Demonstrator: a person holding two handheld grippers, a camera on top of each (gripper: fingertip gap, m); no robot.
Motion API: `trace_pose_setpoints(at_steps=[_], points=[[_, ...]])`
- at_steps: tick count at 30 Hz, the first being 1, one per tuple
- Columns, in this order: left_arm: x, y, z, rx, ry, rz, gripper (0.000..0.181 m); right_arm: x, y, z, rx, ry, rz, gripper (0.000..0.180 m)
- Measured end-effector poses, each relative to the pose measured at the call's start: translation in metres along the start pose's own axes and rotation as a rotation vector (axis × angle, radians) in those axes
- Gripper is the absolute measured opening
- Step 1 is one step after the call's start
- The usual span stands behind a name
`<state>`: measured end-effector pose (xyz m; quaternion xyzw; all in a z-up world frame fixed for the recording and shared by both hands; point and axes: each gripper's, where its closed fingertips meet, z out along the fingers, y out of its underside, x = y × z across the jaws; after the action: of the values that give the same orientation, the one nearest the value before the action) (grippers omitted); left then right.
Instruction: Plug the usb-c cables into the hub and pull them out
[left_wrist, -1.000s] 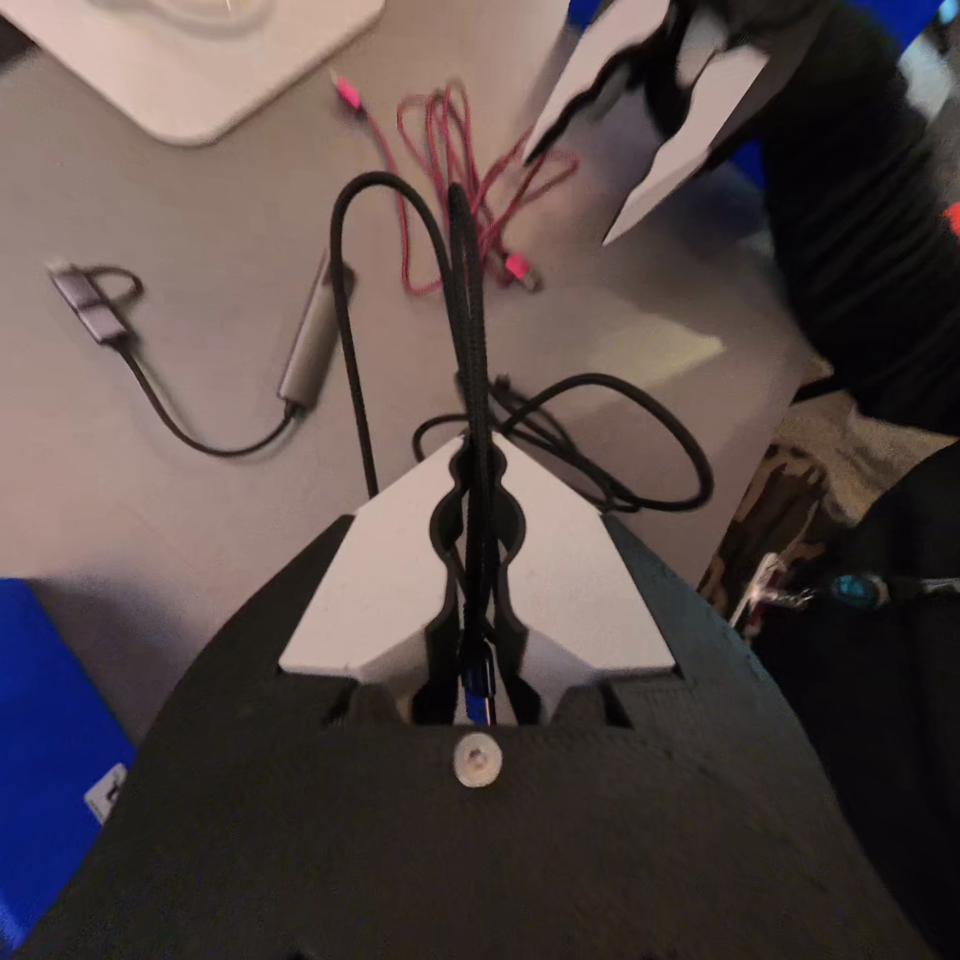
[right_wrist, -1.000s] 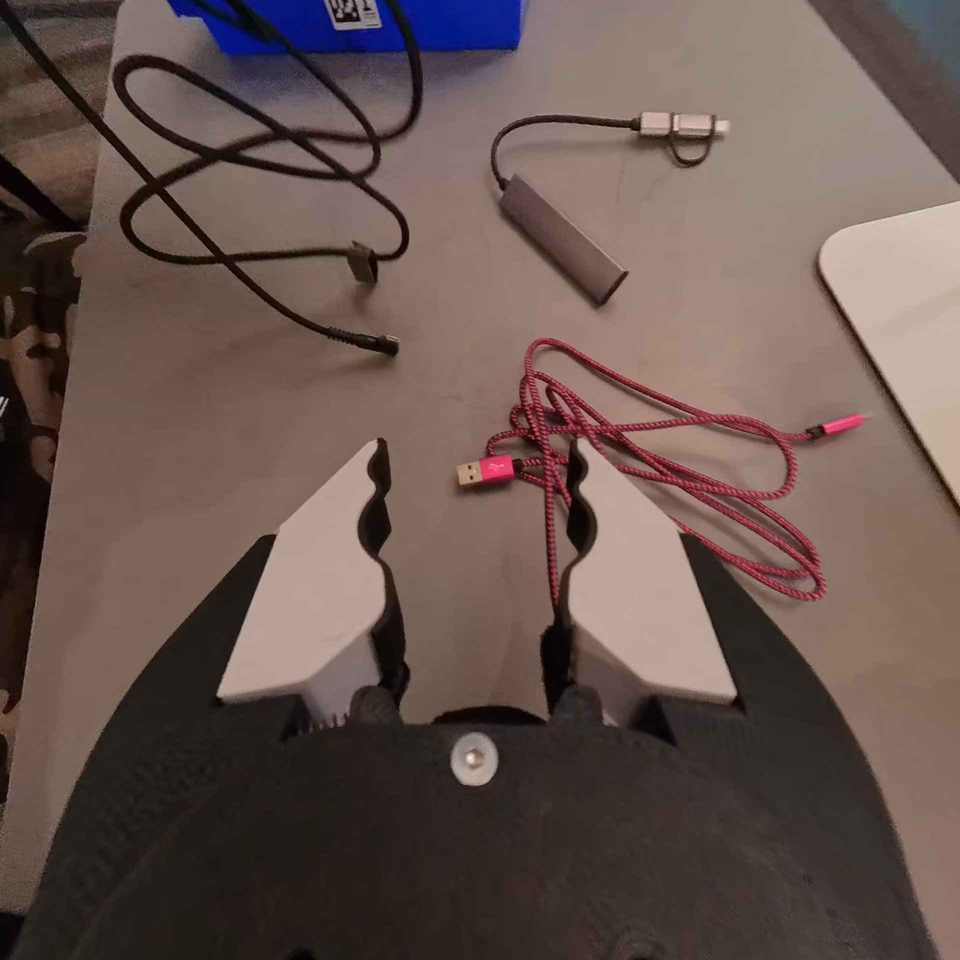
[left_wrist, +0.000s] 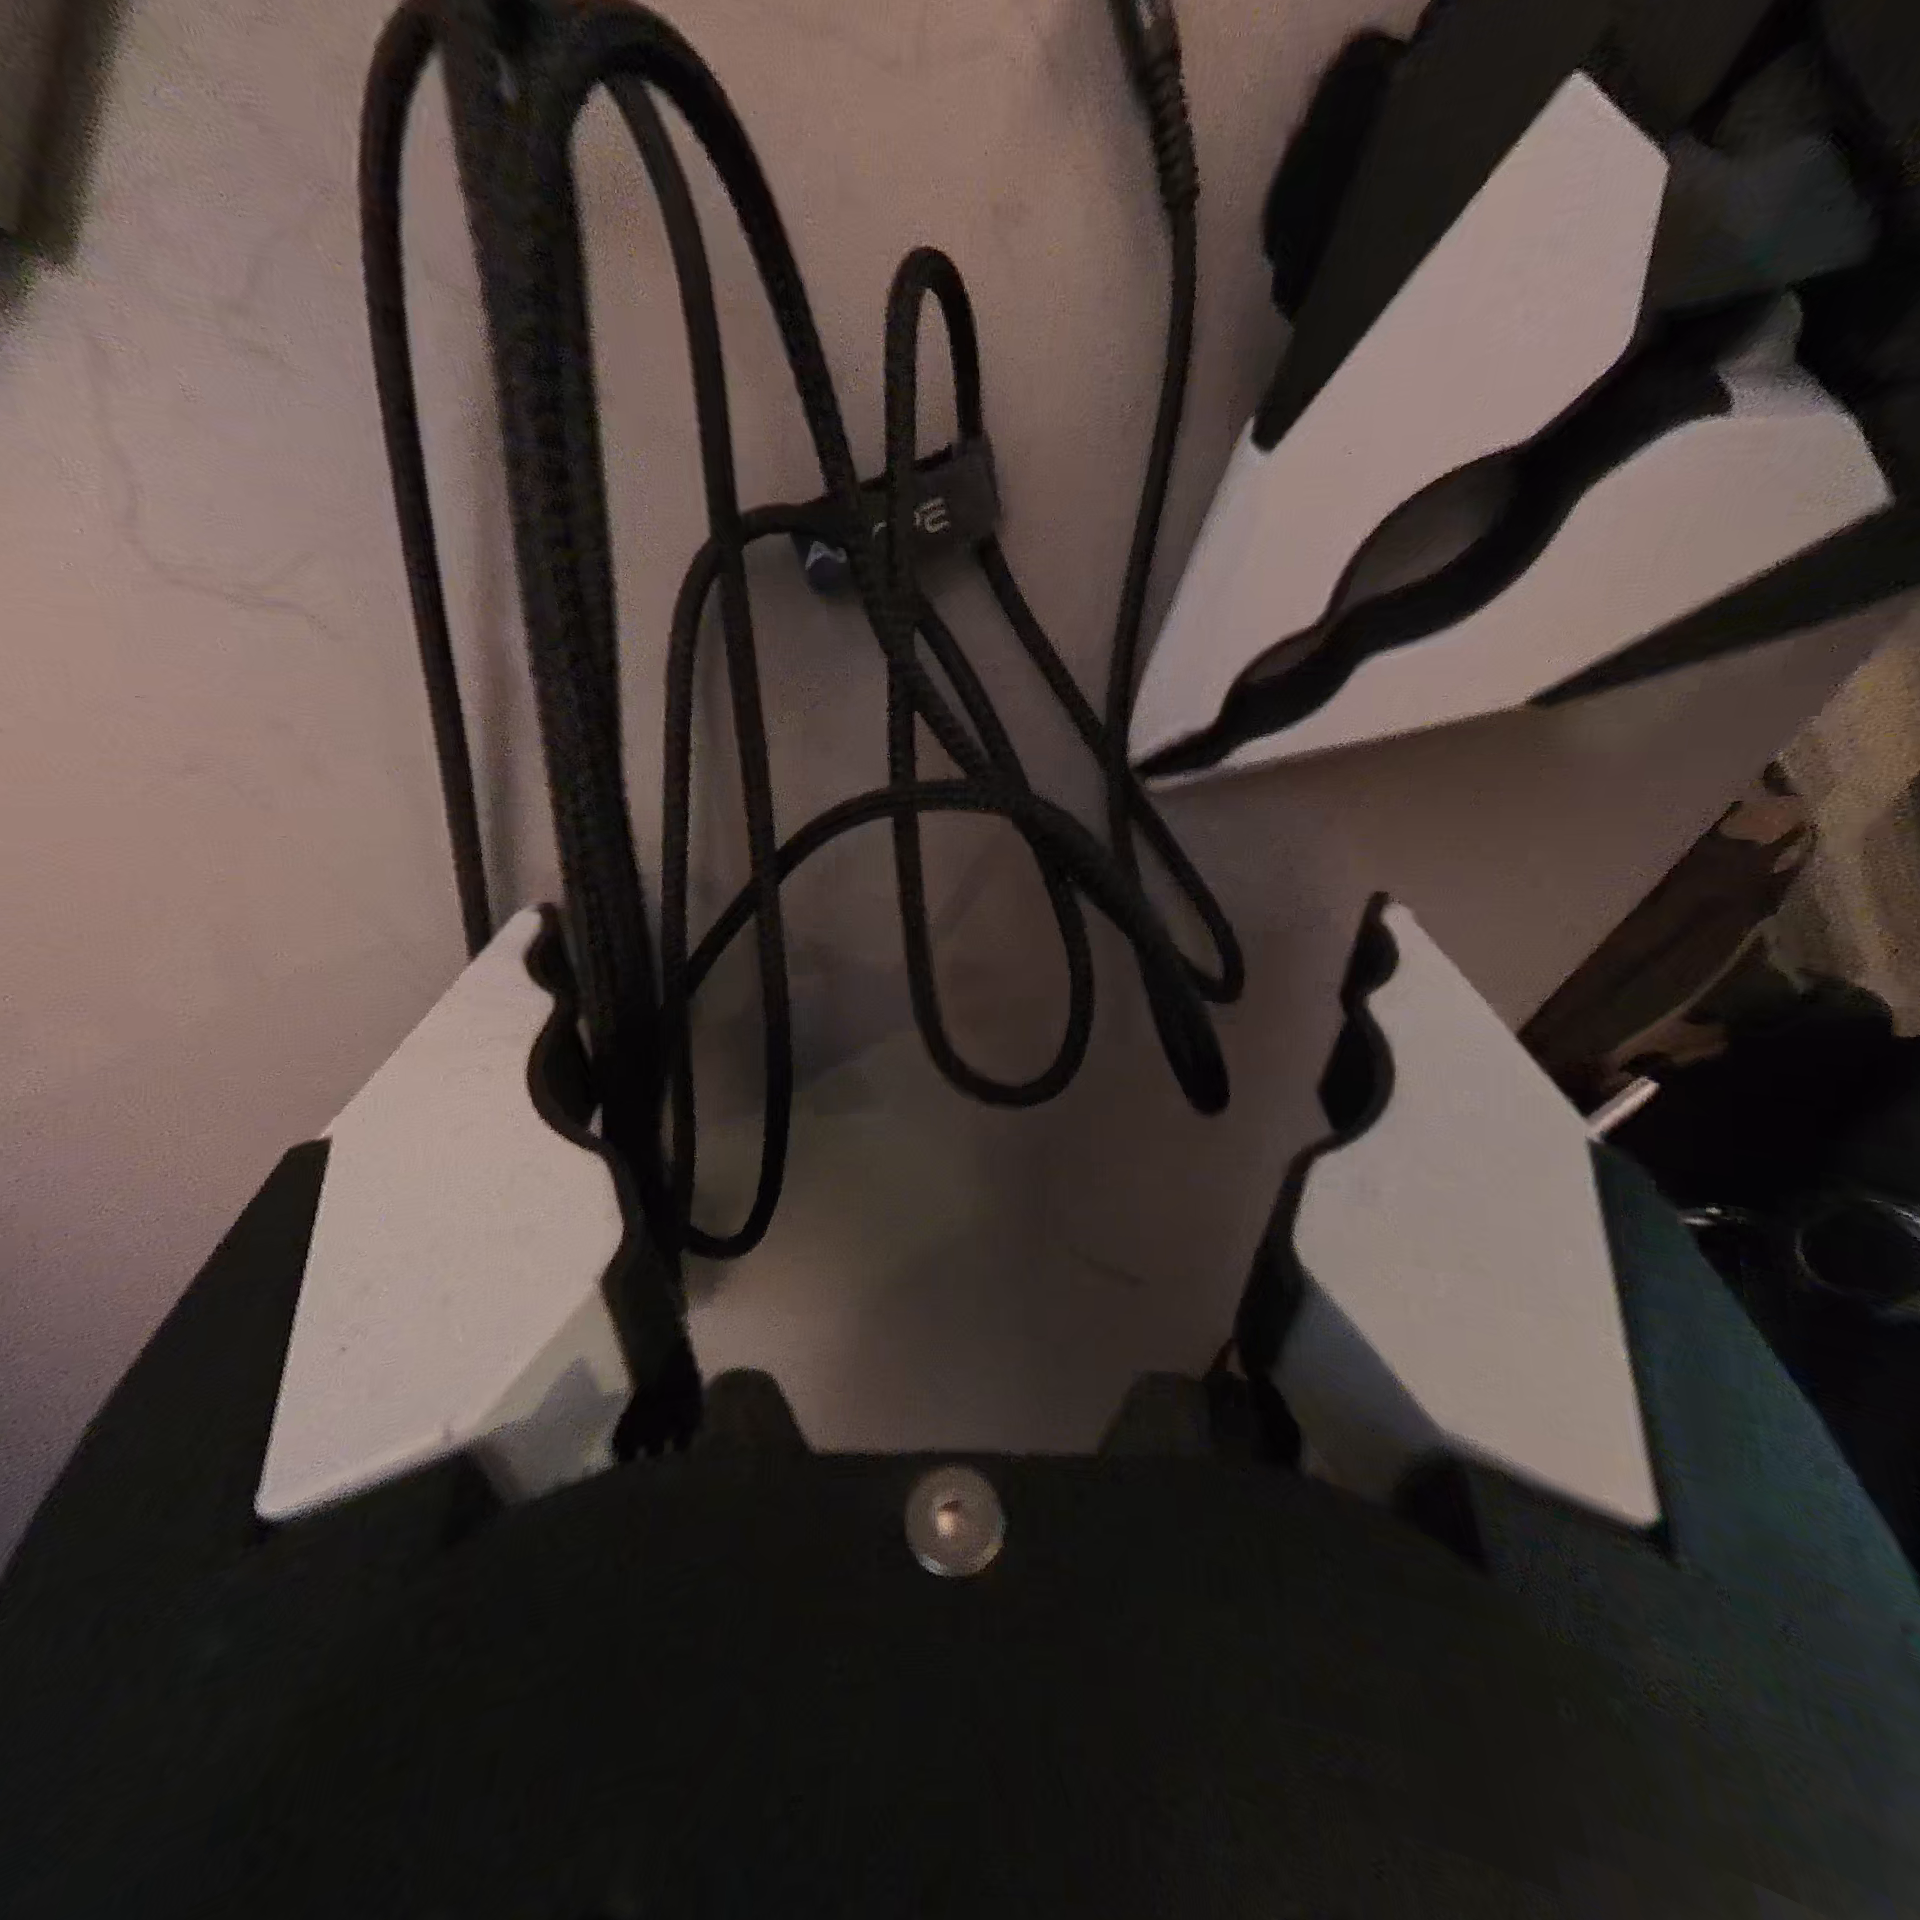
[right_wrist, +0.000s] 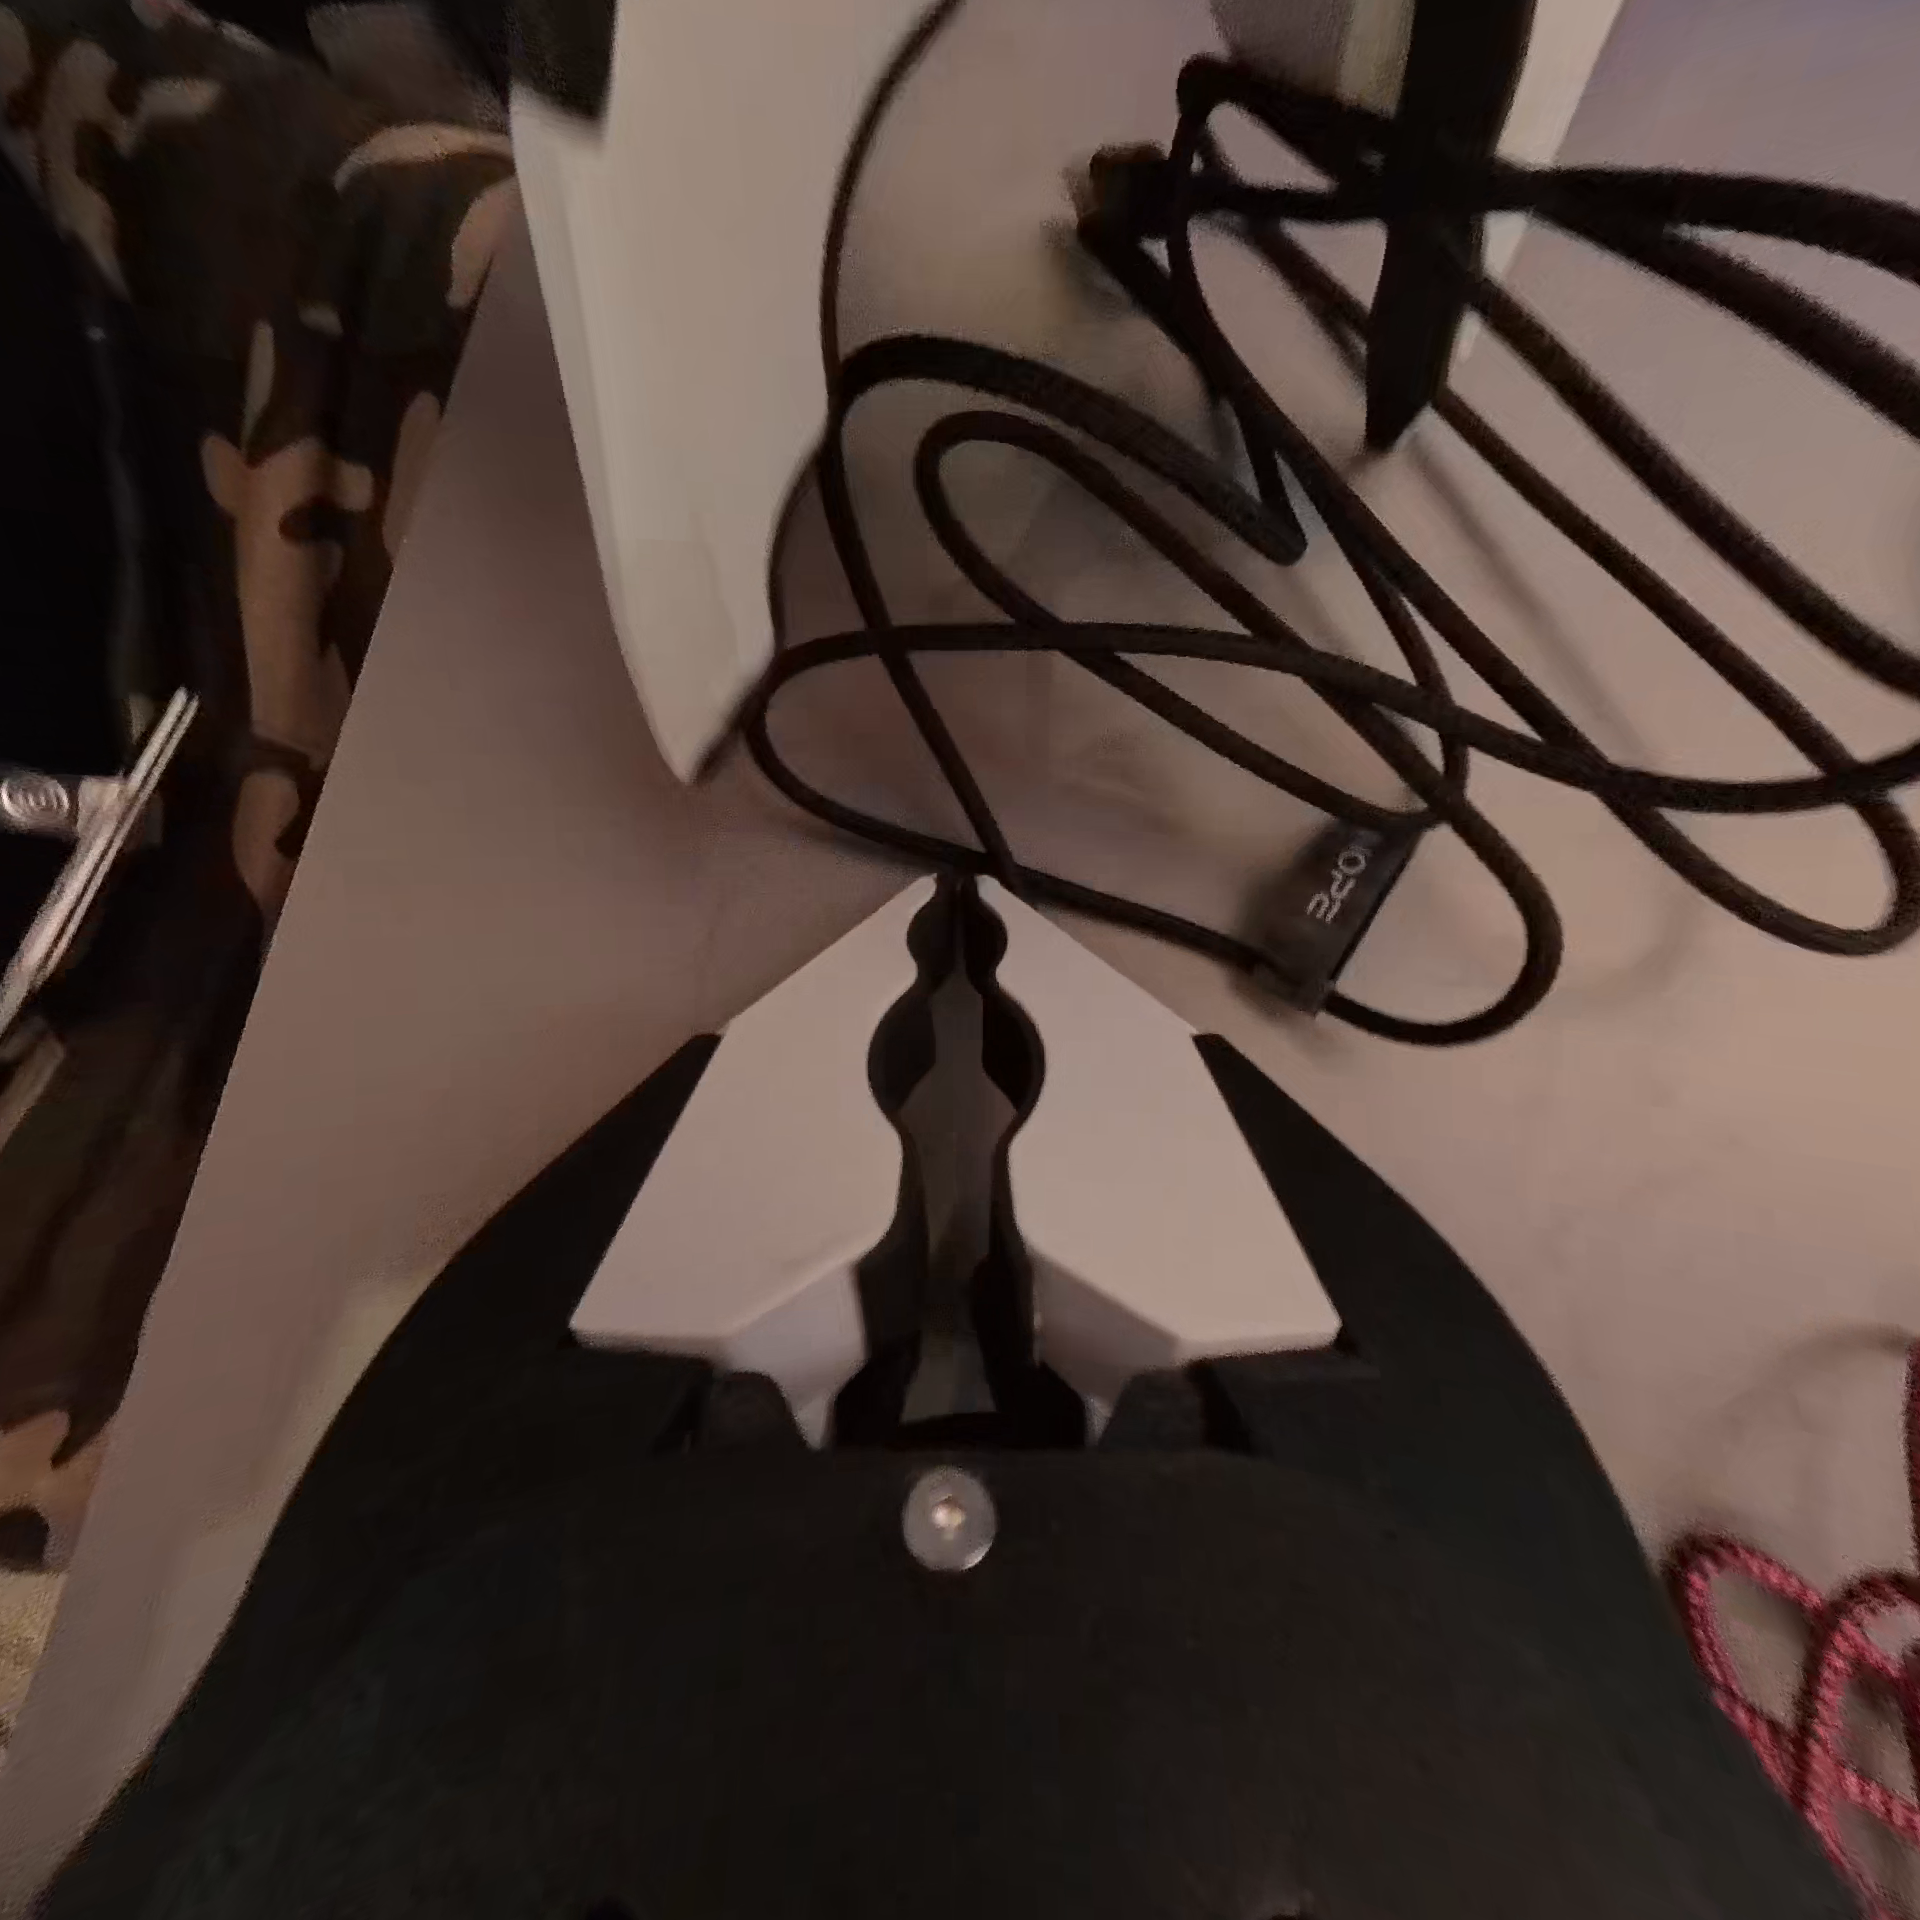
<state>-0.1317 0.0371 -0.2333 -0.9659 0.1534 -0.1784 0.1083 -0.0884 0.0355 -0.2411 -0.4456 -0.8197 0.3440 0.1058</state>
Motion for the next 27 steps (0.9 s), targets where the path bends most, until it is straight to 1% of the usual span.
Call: trace_pose_setpoints(at_steps=[1,2,3,4,5,7,8,9,11,13,15,18,20,24,26,27], points=[[-0.002,0.001,0.002,-0.013,-0.032,0.008,0.137,-0.002,-0.004,0.004,0.009,-0.009,0.003,0.000],[-0.006,0.002,0.002,-0.024,-0.068,0.016,0.130,-0.005,-0.006,0.006,0.013,-0.021,-0.003,0.003],[-0.012,0.002,0.002,-0.030,-0.112,0.021,0.116,-0.007,-0.006,0.006,0.015,-0.028,-0.010,0.007],[-0.016,0.003,0.002,-0.032,-0.138,0.036,0.108,-0.008,-0.006,0.004,0.019,-0.031,-0.014,0.011],[-0.017,0.003,0.002,-0.029,-0.140,0.043,0.106,-0.006,-0.006,0.000,0.027,-0.026,-0.013,0.015],[-0.011,0.001,0.000,0.000,-0.085,0.074,0.081,0.001,-0.007,-0.012,0.069,-0.004,0.000,0.023],[-0.006,0.000,-0.002,0.023,-0.048,0.095,0.081,0.003,-0.009,-0.019,0.101,-0.006,0.009,0.023],[-0.006,-0.001,-0.006,0.045,-0.033,0.074,0.086,0.005,-0.011,-0.026,0.132,-0.003,0.016,0.024],[-0.010,-0.002,-0.017,0.094,-0.042,0.056,0.098,0.010,-0.012,-0.039,0.187,0.013,0.025,0.024],[-0.010,0.000,-0.031,0.140,-0.060,0.068,0.105,0.017,-0.011,-0.050,0.223,0.035,0.042,0.024],[-0.006,0.000,-0.048,0.201,-0.064,0.095,0.106,0.022,-0.012,-0.058,0.257,0.066,0.036,0.024],[-0.008,0.004,-0.086,0.291,-0.104,0.111,0.097,0.028,-0.016,-0.064,0.299,0.105,0.023,0.022],[-0.021,0.009,-0.126,0.372,-0.169,0.092,0.080,0.031,-0.016,-0.065,0.317,0.119,0.021,0.021],[-0.084,0.045,-0.212,0.424,-0.407,0.005,0.058,0.035,-0.015,-0.063,0.324,0.138,0.017,0.020],[-0.124,0.071,-0.241,0.417,-0.488,-0.061,0.049,0.036,-0.013,-0.061,0.323,0.134,0.023,0.019],[-0.145,0.086,-0.249,0.398,-0.509,-0.108,0.046,0.037,-0.013,-0.061,0.323,0.132,0.026,0.019]])
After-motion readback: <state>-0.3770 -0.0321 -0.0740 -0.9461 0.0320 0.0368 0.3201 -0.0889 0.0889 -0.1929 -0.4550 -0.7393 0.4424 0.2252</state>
